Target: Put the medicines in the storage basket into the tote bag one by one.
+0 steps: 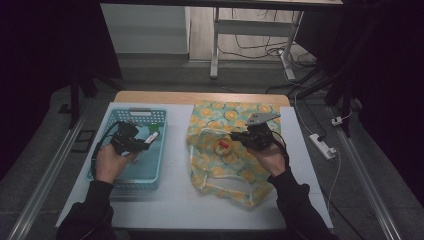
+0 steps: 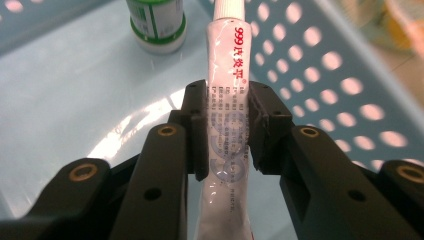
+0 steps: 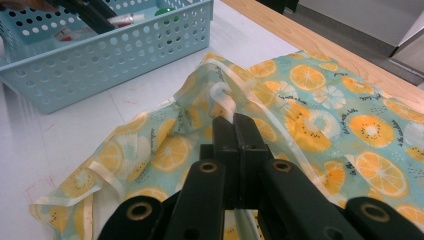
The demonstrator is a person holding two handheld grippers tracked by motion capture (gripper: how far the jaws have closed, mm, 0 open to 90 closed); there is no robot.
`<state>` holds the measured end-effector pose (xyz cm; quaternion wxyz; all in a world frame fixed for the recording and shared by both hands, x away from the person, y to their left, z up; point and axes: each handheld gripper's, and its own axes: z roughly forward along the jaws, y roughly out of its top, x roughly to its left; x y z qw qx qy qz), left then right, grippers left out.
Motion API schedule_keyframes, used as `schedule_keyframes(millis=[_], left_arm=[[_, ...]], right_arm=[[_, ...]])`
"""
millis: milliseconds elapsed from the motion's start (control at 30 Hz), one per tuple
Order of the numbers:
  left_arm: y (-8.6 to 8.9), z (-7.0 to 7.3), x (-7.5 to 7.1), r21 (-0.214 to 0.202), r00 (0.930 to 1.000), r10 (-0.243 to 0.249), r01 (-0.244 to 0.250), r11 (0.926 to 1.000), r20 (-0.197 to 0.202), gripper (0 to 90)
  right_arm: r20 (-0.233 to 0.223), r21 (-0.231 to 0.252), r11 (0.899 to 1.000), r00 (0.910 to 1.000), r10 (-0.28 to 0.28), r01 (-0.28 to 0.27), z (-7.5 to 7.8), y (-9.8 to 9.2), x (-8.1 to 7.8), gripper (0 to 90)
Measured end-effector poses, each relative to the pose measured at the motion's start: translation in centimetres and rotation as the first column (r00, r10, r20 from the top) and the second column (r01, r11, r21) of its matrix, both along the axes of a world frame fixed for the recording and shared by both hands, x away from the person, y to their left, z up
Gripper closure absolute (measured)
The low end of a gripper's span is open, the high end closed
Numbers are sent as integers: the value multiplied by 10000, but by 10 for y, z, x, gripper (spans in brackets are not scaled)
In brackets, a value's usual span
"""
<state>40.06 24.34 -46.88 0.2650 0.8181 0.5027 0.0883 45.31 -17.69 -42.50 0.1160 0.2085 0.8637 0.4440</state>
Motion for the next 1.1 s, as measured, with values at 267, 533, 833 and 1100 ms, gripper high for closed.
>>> schedule_keyframes(millis=[267,533,833,1100], left_arm=[[-8,23,-12,-401,9965,-451,480,9980,711,716],[-27,35,-18,-809,9873,-1120,1215,9893,1125,716],[-59,45,-23,-1119,9704,-1996,2151,9702,1357,716],[-88,41,-18,-1276,9550,-2686,2840,9503,1258,716]], right_arm=[[8,71,10000,10000,-40,40,0,-1,0,900],[84,88,9999,9999,-90,89,1,-2,0,900],[175,197,9997,9997,-154,151,3,-3,0,900],[230,273,9994,9995,-200,194,5,-4,-1,900]])
